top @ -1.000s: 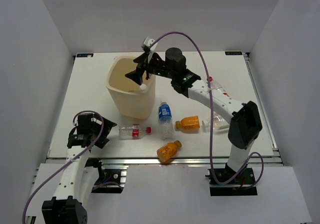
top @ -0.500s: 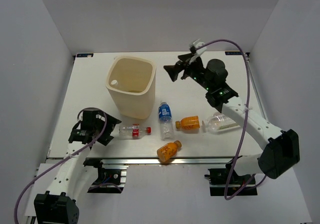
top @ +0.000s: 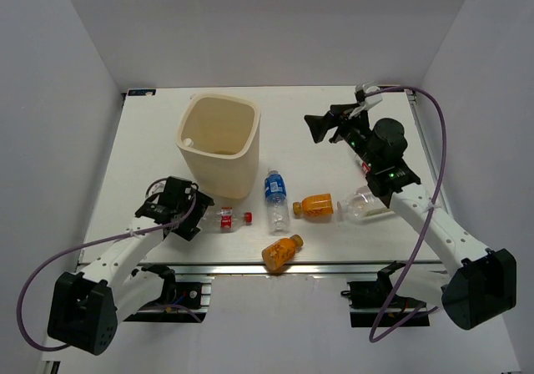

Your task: Put the plastic bottles in the bin

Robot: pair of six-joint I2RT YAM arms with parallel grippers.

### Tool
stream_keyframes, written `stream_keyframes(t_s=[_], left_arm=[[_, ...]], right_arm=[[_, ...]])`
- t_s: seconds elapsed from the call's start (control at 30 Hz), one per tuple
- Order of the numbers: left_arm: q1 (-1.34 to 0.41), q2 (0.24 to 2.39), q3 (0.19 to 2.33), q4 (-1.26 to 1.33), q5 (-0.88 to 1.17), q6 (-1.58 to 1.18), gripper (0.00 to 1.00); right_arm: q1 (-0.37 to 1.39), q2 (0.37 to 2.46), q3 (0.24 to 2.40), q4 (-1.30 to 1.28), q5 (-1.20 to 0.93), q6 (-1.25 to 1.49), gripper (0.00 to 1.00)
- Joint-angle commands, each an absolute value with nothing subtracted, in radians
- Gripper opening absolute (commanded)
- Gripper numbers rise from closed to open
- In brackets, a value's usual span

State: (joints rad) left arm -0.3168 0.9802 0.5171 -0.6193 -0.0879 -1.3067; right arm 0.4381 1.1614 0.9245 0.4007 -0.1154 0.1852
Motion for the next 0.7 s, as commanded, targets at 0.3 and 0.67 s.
stream_keyframes(t_s=[0.3, 0.67], left_arm=[[-0.359, 1.097, 0.515, -0.494, -0.129, -1.361, 0.96], [-0.367, 1.121, 0.538, -0.558, -0.232, -1.342, 0.31]], right_arm=[[0.408, 1.091, 0.844, 0.422, 0.093, 0.230, 0.89], [0.379, 0.982, 0.732, 0.374, 0.287, 0.264, 0.89]])
